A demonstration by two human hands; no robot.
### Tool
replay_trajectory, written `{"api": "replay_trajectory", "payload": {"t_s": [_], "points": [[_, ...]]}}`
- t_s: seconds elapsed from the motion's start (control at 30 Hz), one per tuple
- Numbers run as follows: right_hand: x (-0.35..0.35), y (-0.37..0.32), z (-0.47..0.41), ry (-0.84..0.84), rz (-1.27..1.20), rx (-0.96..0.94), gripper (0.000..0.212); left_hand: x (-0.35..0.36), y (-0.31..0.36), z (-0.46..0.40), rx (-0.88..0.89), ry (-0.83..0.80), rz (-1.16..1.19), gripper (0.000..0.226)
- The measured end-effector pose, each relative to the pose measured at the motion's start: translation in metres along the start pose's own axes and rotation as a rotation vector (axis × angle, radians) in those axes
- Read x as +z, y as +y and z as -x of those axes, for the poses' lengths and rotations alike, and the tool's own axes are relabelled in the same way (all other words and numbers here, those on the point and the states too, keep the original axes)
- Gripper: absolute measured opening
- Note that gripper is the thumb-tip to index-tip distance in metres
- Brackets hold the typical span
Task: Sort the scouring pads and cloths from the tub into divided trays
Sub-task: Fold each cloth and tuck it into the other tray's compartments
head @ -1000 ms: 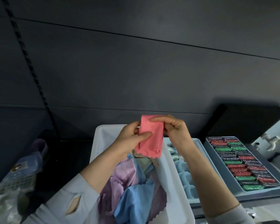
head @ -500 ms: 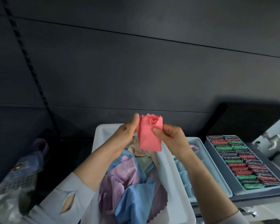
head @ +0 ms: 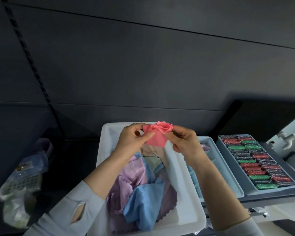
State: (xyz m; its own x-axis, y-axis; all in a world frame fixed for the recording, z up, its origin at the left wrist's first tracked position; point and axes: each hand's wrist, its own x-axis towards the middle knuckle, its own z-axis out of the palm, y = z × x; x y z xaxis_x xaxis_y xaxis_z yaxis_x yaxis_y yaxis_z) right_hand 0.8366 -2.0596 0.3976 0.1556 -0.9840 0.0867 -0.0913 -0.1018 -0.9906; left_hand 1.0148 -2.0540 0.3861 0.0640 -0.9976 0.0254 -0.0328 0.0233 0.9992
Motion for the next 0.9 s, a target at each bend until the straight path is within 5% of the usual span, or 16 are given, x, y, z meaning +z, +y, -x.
{"api": "replay_trajectory", "payload": {"t_s": [0.37, 0.67, 0.8, 0.9], "points": [[0.004, 0.009, 0.003, 0.142, -0.165, -0.017, 0.010, 0.007, -0.002, 0.007, 0.007, 0.017, 0.117, 0.010], [0.006, 0.014, 0.007, 0.122, -0.281, -0.055, 0.033, 0.009, -0.006, 0.007, -0.292, -0.063, 0.512, 0.085], [0.002, 0.021, 0.007, 0.124, -0.324, 0.140, 0.064, 0.006, -0.012, 0.006, -0.213, -0.157, 0.449, 0.067], [0.001, 0.020, 0.010, -0.003, -0.398, 0.270, 0.037, 0.002, -0.014, 0.007, -0.142, -0.194, 0.368, 0.050]]}}
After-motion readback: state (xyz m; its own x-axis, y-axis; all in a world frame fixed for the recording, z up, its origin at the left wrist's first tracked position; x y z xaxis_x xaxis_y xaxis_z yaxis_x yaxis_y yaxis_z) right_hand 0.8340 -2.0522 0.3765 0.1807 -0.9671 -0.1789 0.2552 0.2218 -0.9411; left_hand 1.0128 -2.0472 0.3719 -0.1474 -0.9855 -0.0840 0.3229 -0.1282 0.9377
